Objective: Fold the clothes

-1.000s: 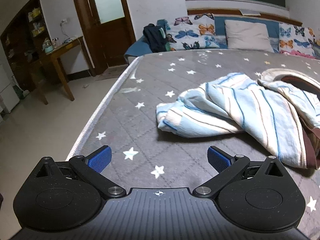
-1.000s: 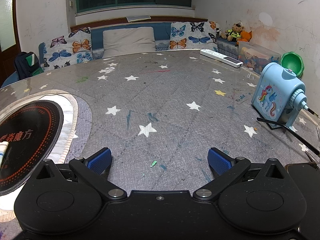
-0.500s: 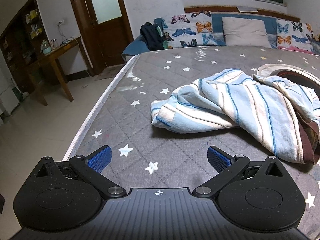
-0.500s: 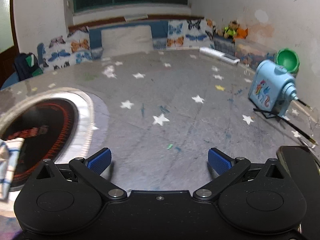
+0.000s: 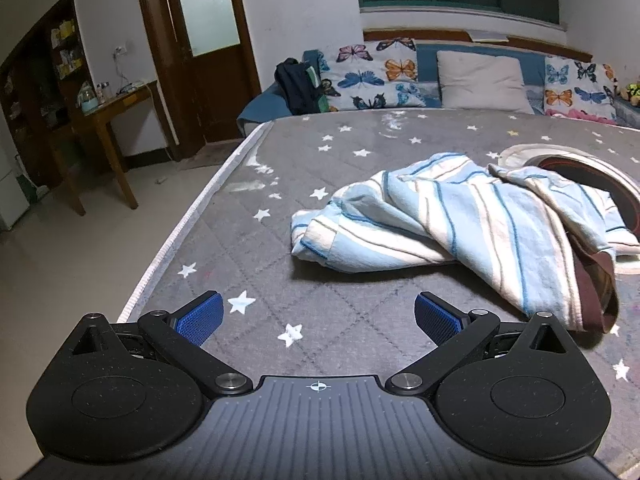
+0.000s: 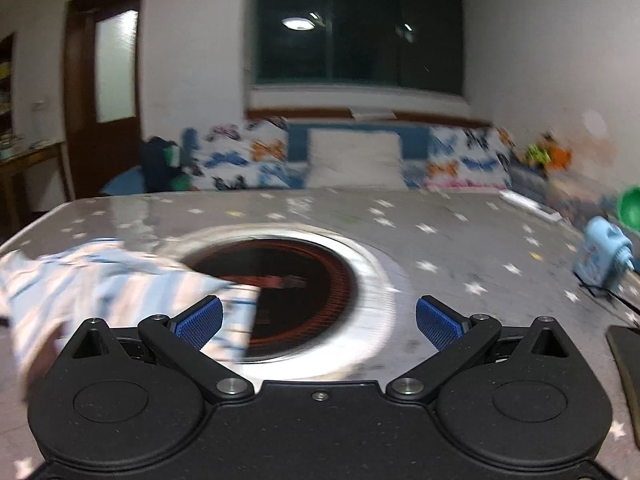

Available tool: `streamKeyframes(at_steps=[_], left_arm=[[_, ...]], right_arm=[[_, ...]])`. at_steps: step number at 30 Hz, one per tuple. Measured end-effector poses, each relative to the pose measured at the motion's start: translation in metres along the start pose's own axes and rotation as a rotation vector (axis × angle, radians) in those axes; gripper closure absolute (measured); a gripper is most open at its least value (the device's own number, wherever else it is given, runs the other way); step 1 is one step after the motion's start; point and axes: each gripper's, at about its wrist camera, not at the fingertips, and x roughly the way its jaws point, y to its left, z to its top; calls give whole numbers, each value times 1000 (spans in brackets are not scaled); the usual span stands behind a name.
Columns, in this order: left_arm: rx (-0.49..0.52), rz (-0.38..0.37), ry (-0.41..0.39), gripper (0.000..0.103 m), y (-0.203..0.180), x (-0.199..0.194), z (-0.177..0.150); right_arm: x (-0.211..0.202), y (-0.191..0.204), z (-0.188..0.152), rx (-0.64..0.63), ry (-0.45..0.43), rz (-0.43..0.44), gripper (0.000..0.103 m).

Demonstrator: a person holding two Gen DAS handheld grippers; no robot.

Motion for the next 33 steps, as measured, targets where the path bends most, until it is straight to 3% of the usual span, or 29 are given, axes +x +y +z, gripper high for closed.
streamKeyframes(at_steps=[8, 13, 21, 33], left_arm=[[-15, -25, -17, 0, -2, -15, -5], [-24, -80, -4, 0, -4, -24, -4], [-7, -72, 9, 0, -13, -31, -5], [21, -47, -4, 0, -23, -44, -12]], right_arm=[[-27, 64, 10, -101, 38, 52, 0], [-34, 94, 17, -131, 73, 22, 0], [-46, 103, 23, -2, 116, 52, 0], [-61, 122, 16, -32, 127, 33, 0]])
